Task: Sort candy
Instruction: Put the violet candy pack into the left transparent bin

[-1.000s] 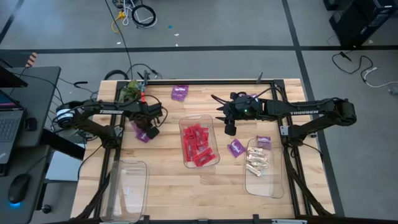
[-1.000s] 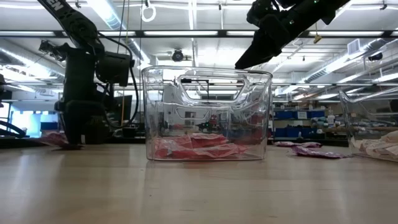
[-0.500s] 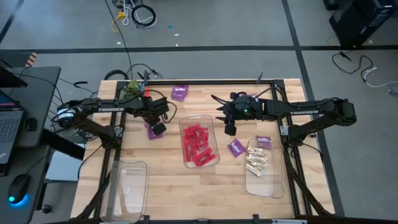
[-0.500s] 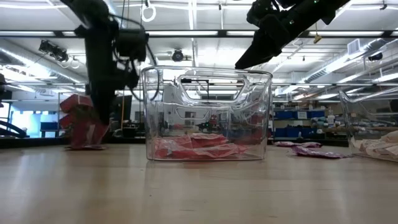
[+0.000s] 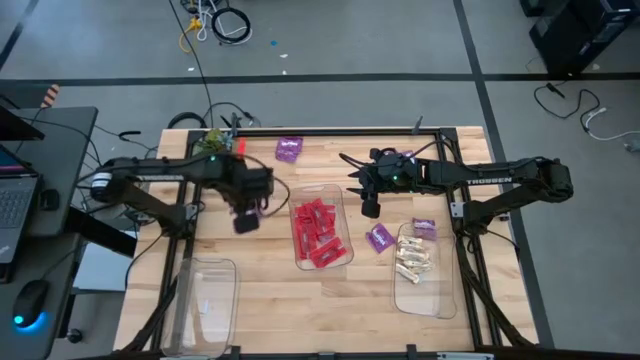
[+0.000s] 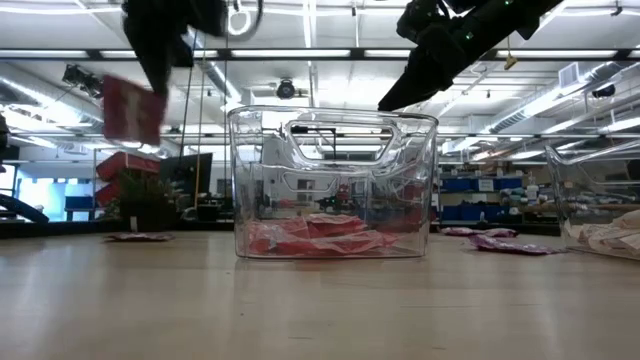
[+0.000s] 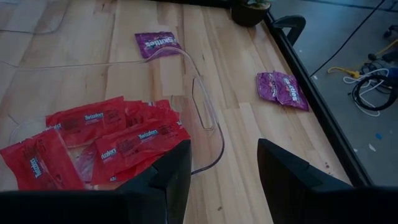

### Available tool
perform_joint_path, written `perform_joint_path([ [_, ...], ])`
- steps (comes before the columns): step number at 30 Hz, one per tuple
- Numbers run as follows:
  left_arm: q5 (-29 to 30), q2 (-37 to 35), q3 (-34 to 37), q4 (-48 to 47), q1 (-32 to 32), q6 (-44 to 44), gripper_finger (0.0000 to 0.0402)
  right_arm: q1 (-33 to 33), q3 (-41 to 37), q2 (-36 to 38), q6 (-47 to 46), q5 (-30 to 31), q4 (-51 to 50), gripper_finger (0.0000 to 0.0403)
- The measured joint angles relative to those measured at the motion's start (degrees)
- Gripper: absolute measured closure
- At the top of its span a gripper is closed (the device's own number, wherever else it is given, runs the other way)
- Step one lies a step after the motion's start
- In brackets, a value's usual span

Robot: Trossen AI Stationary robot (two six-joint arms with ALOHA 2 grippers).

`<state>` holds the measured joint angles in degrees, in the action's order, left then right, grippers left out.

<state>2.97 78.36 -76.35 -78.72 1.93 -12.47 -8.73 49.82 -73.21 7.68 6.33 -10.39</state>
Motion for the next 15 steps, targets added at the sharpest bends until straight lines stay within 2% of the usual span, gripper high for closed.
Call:
perform_joint_path([
  [4, -7.9, 0.0, -5.6, -3.3, -7.5, -3.7, 0.0401, 0.0, 0.0, 0.0, 0.0, 0.0, 0.0, 0.0234],
  [8, -15.7, 0.0, -7.8, -3.8, -14.4, -16.3, 0.0401, 0.0, 0.0, 0.0, 0.0, 0.0, 0.0, 0.0234],
  [15, -17.9, 0.0, -5.8, -4.6, -26.1, -35.1, 0.0401, 0.0, 0.0, 0.0, 1.1, 0.0, 2.0, 0.0234],
])
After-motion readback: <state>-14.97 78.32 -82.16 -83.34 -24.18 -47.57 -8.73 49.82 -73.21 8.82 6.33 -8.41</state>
